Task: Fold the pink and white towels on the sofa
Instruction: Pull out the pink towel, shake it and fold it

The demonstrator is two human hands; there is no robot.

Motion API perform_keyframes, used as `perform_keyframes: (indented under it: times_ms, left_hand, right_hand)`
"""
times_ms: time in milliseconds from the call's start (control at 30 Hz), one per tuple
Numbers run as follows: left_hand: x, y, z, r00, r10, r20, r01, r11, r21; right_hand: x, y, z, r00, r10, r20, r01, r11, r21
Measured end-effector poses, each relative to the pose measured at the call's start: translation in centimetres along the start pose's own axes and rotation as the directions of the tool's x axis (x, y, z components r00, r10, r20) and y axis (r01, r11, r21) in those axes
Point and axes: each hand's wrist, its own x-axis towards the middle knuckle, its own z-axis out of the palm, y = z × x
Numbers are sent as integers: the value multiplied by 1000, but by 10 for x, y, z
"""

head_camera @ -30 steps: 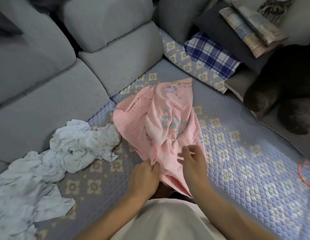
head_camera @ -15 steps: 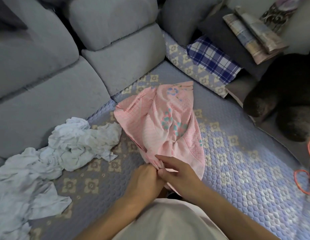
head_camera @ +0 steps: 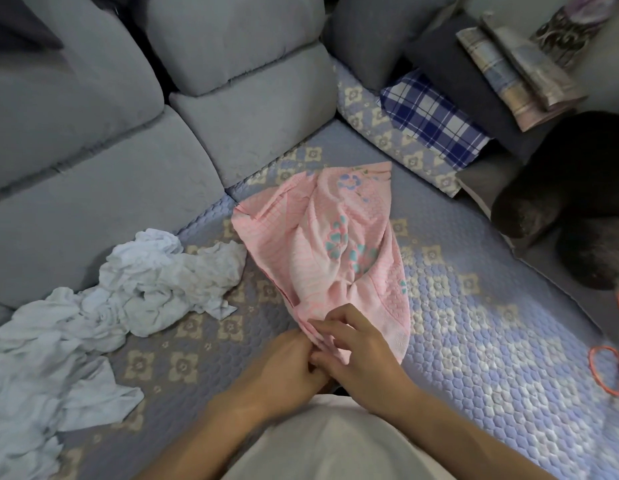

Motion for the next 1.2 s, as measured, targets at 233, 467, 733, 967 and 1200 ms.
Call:
perform_keyframes:
  times_ms: [233,467,733,967,1200]
  left_hand:
    - [4,-15,-5,999,-6,45,9,999,-46]
    - [4,-21,-19,906,-409,-108,359,879,-314]
    - [-7,-25,-29,828,-558,-57,422,687,-592]
    - [-19,-56,-24,672,-739,43,616,526,-587]
    - [-57,-115,24,255,-748,612,500,-440,-746]
  right_hand:
    - [10,9,15,981,-123,-147,97,981,-170]
    - [38,58,-86,431,767,-476,-511,642,571]
    - [46,55,-219,138,276,-951,-262,936,234]
    - [34,62,-121,439,436,-785,-393,880,269]
    - [13,97,-66,309,761,-570,-436,646,627]
